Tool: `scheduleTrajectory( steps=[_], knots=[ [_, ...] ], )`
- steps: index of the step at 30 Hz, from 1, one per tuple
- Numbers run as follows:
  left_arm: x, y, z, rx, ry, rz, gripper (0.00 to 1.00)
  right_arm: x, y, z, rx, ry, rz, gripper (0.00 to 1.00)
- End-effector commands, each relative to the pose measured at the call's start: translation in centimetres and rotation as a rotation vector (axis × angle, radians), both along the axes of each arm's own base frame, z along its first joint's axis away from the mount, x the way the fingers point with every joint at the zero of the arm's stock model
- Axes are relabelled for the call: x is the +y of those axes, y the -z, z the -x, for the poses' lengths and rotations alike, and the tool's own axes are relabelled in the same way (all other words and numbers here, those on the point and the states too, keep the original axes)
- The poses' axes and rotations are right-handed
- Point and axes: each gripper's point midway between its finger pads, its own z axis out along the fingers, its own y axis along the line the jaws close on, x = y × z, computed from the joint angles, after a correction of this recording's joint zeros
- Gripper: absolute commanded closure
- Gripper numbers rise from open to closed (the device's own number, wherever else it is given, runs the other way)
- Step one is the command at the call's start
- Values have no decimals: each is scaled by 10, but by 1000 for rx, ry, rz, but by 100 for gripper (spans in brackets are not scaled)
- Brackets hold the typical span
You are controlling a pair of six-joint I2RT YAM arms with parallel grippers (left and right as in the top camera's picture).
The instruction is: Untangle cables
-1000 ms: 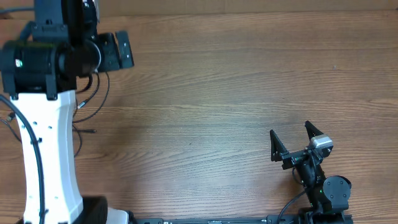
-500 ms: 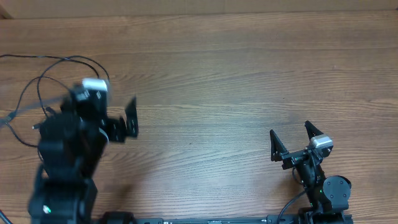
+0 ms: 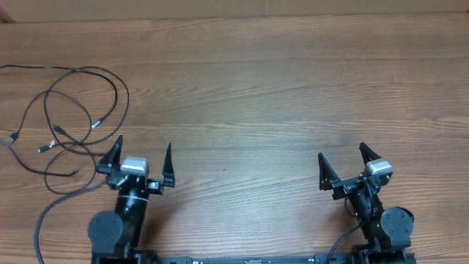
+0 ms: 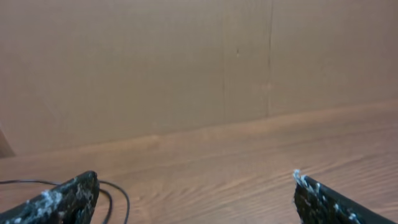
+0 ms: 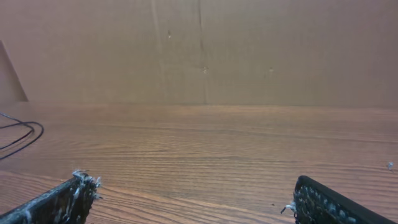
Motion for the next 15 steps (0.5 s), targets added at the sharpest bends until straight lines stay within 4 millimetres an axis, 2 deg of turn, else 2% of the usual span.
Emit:
scheduleTrajectory(
  steps=[1,5,12,15],
  knots=[
    [1,12,6,-44,-9,-16,1,2,2,0,-2,-10,-7,0],
    [1,26,9,-60,-8,-15,0,2,2,0,-2,-10,-7,0],
    [2,83,3,98,-11,-30,0,2,2,0,-2,-10,-7,0],
    [2,82,3,98,-11,-22,0,2,2,0,-2,-10,-7,0]
  ],
)
